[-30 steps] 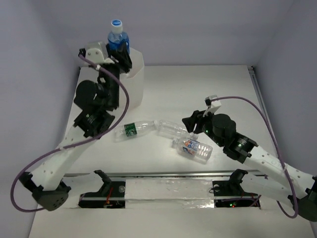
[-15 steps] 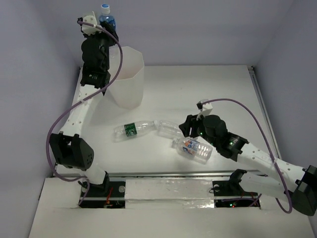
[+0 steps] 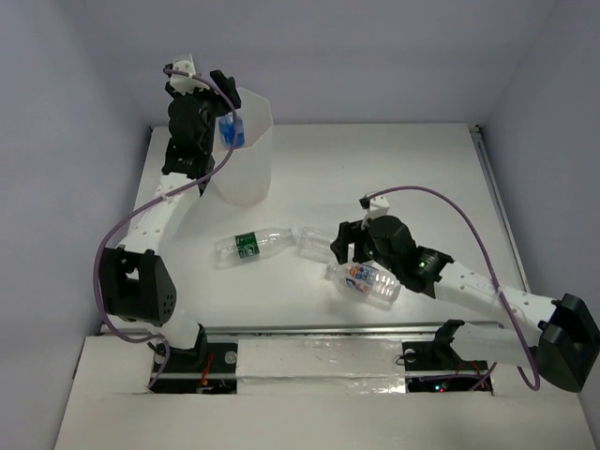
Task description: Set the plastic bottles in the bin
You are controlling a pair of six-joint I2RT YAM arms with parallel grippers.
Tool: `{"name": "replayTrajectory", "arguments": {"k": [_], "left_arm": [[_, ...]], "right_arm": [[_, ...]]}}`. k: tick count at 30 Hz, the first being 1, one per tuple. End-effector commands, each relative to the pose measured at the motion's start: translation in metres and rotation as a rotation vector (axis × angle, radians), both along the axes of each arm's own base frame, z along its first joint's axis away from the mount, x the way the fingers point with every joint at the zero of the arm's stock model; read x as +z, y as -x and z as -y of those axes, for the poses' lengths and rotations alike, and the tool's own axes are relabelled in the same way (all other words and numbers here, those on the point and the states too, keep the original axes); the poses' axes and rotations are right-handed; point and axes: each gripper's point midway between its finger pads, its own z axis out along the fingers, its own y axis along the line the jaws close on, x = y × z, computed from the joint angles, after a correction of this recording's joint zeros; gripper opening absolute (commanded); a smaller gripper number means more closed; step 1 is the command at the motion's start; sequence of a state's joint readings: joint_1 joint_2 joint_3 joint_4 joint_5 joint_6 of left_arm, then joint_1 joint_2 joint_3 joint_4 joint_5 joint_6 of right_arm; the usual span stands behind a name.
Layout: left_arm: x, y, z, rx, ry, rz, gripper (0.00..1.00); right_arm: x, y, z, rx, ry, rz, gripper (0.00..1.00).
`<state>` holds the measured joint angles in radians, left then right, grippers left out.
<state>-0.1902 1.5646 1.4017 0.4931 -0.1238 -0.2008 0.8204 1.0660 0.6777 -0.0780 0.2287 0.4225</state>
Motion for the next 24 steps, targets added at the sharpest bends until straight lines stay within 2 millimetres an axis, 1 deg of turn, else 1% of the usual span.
{"name": "replayTrajectory", "arguments": {"k": [1, 2, 5, 6, 7, 8, 10, 11, 12, 13, 14, 15, 16, 17, 18, 19, 20, 21, 22, 23, 24], "left_arm": [[0.066, 0.034, -0.005, -0.007, 0.039, 0.179, 0.68], [0.071, 0.038, -0.005, -0.008, 0.043, 0.188, 0.69], [0.077, 0.046, -0.006, -0.012, 0.049, 0.203, 0.73], [0.085, 0.053, -0.008, -0.013, 0.053, 0.218, 0.73], [0.087, 0.056, -0.008, -0.015, 0.056, 0.221, 0.73], [0.096, 0.066, -0.008, -0.024, 0.073, 0.242, 0.73], [0.099, 0.076, -0.007, -0.042, 0.091, 0.256, 0.72], [0.108, 0.089, -0.005, -0.072, 0.113, 0.282, 0.72], [0.109, 0.093, -0.003, -0.089, 0.124, 0.288, 0.71], [0.105, 0.097, -0.001, -0.105, 0.133, 0.283, 0.70], [0.113, 0.109, 0.002, -0.137, 0.155, 0.302, 0.69], [0.114, 0.114, 0.003, -0.151, 0.164, 0.306, 0.68], [0.110, 0.118, 0.006, -0.168, 0.168, 0.298, 0.68], [0.118, 0.130, 0.007, -0.182, 0.180, 0.316, 0.68], [0.118, 0.136, 0.012, -0.217, 0.182, 0.314, 0.68], [0.113, 0.141, 0.016, -0.232, 0.189, 0.300, 0.68], [0.122, 0.156, 0.016, -0.250, 0.193, 0.326, 0.68], [0.123, 0.164, 0.020, -0.269, 0.199, 0.325, 0.67], [0.115, 0.168, 0.020, -0.277, 0.210, 0.310, 0.67], [0.115, 0.176, 0.025, -0.303, 0.213, 0.312, 0.67], [0.120, 0.190, 0.023, -0.311, 0.219, 0.329, 0.67]], "right_arm": [[0.007, -0.005, -0.010, 0.016, 0.007, 0.000, 0.82], [0.002, -0.005, -0.011, 0.020, 0.018, -0.013, 0.83], [-0.002, -0.004, -0.012, 0.029, 0.033, -0.031, 0.85], [-0.002, -0.004, -0.012, 0.029, 0.039, -0.036, 0.86], [-0.003, -0.003, -0.011, 0.030, 0.046, -0.042, 0.87], [-0.008, 0.000, -0.008, 0.031, 0.062, -0.062, 0.87], [-0.009, 0.005, -0.009, 0.048, 0.060, -0.079, 0.87], [-0.013, 0.010, -0.010, 0.072, 0.065, -0.105, 0.87], [-0.016, 0.012, -0.010, 0.072, 0.069, -0.119, 0.87], [-0.021, 0.014, -0.009, 0.073, 0.082, -0.138, 0.87], [-0.028, 0.016, -0.005, 0.057, 0.101, -0.169, 0.88], [-0.033, 0.018, -0.002, 0.045, 0.115, -0.188, 0.88], [-0.037, 0.019, 0.000, 0.038, 0.124, -0.201, 0.88], [-0.039, 0.021, 0.004, 0.020, 0.127, -0.215, 0.88], [-0.040, 0.022, 0.006, 0.010, 0.125, -0.219, 0.88], [-0.040, 0.023, 0.008, 0.003, 0.123, -0.220, 0.89], [-0.038, 0.025, 0.013, -0.016, 0.113, -0.220, 0.89], [-0.038, 0.027, 0.016, -0.025, 0.114, -0.220, 0.91], [-0.038, 0.028, 0.019, -0.035, 0.115, -0.224, 0.93], [-0.037, 0.029, 0.020, -0.041, 0.112, -0.226, 0.94], [-0.036, 0.031, 0.022, -0.043, 0.111, -0.233, 0.97]]}}
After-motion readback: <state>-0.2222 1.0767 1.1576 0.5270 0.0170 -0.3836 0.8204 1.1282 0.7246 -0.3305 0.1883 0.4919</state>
